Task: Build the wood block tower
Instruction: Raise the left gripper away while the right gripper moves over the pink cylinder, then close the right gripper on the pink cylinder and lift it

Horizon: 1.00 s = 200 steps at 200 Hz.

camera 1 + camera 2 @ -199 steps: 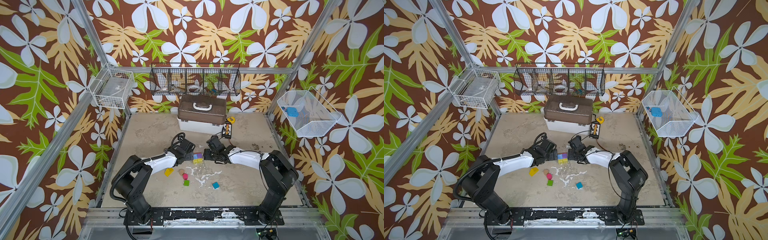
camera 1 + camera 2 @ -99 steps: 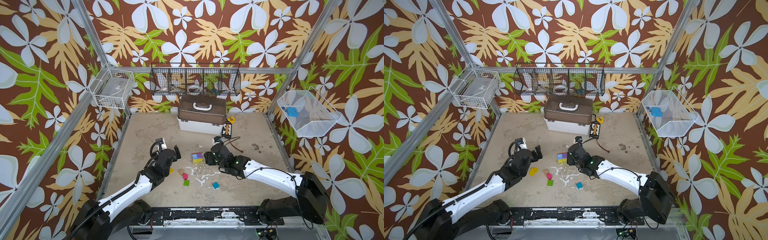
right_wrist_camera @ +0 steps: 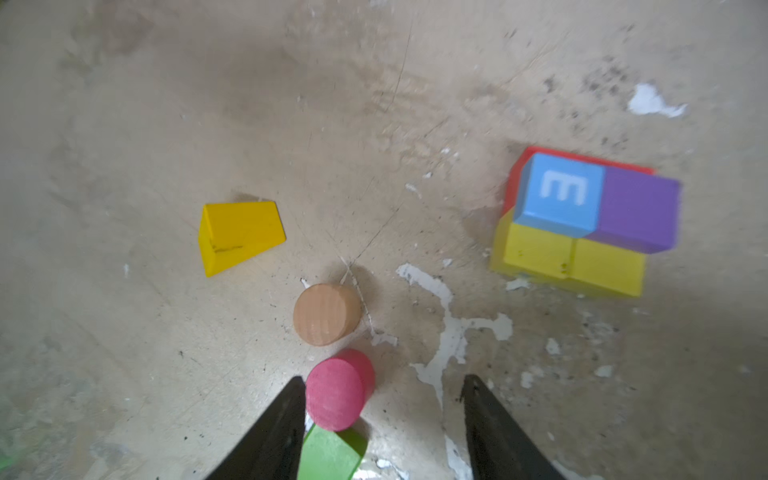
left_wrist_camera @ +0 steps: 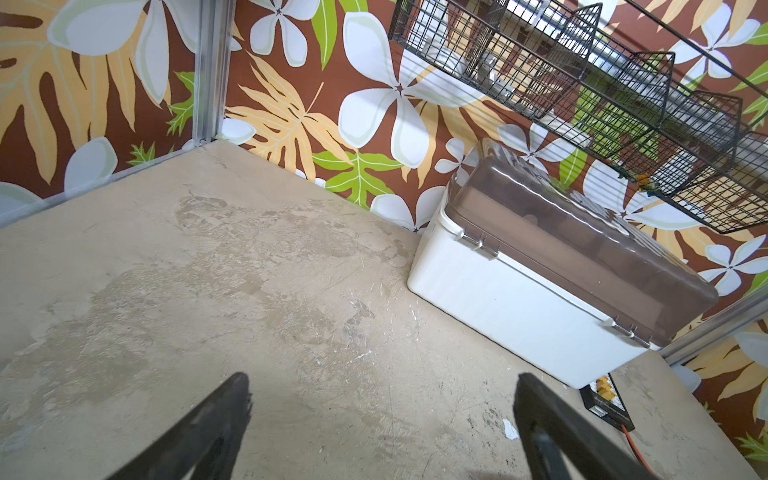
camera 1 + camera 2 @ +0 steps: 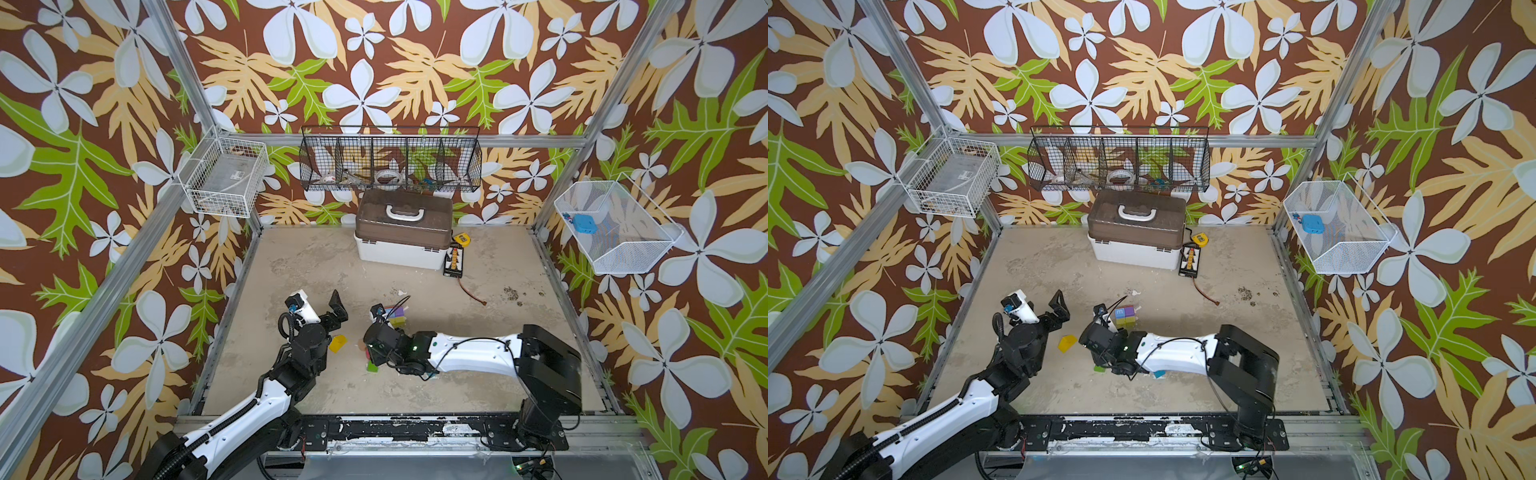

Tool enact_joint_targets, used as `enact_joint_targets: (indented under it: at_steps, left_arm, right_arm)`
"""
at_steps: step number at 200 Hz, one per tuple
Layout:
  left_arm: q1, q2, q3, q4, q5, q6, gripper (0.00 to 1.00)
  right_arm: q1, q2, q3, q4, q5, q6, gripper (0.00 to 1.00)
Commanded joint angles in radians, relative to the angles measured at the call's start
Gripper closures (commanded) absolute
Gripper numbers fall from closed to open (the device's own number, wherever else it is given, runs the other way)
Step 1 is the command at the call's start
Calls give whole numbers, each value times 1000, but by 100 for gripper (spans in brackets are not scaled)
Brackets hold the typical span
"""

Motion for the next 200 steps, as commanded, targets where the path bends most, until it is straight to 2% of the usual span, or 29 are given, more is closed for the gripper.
enact_joint_targets:
  at_steps: [1, 94, 134, 200]
  left_arm:
    - [3, -14, -2, 28, -32, -16, 0]
    - [4, -5, 1, 22, -32, -16, 0]
    - [4, -3, 1, 17, -43, -7, 0]
    - [4, 6, 14, 5, -27, -5, 0]
  right_arm:
    - [10, 53, 43, -47, -23, -2, 41]
    - [13, 114, 71, -58, -61, 5, 41]
    - [12, 123, 76, -59, -61, 5, 46]
    - [13, 135, 98, -76, -46, -5, 63]
